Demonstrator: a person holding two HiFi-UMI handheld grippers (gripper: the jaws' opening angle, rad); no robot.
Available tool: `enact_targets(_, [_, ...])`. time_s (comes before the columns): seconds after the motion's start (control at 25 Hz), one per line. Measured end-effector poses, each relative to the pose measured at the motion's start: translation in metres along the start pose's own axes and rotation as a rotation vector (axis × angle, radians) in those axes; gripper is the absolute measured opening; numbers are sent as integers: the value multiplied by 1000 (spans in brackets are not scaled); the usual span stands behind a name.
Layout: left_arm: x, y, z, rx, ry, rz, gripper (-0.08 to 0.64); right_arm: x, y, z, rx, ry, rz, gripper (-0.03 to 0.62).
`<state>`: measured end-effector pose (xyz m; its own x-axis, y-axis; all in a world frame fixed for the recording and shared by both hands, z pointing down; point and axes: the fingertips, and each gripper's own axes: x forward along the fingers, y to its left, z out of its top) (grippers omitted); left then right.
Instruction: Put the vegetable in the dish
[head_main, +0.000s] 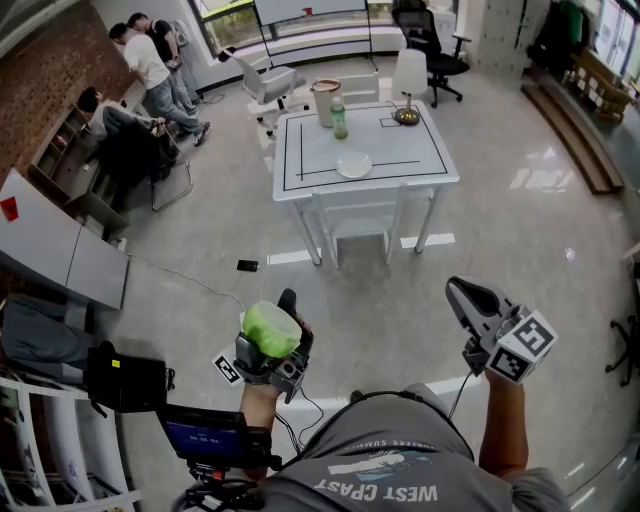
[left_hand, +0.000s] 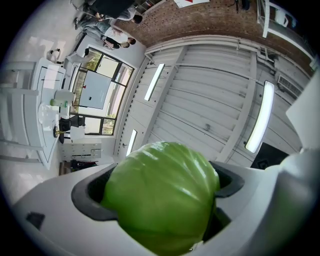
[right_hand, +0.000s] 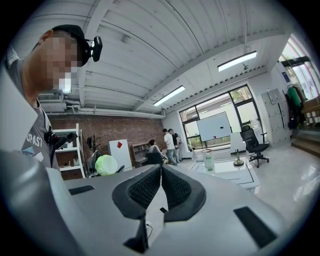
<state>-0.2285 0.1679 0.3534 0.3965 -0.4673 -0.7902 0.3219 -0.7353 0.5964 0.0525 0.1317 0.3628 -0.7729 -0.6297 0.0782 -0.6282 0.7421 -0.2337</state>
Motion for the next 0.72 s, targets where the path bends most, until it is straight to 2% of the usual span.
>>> enact_targets(0.24, [9, 20, -1, -15, -32, 12, 549, -7, -32, -3, 29, 49, -32, 9])
enact_targets(0.72, [64, 78, -14, 27, -69, 26, 549, 13, -111, 24, 34, 38, 57, 9])
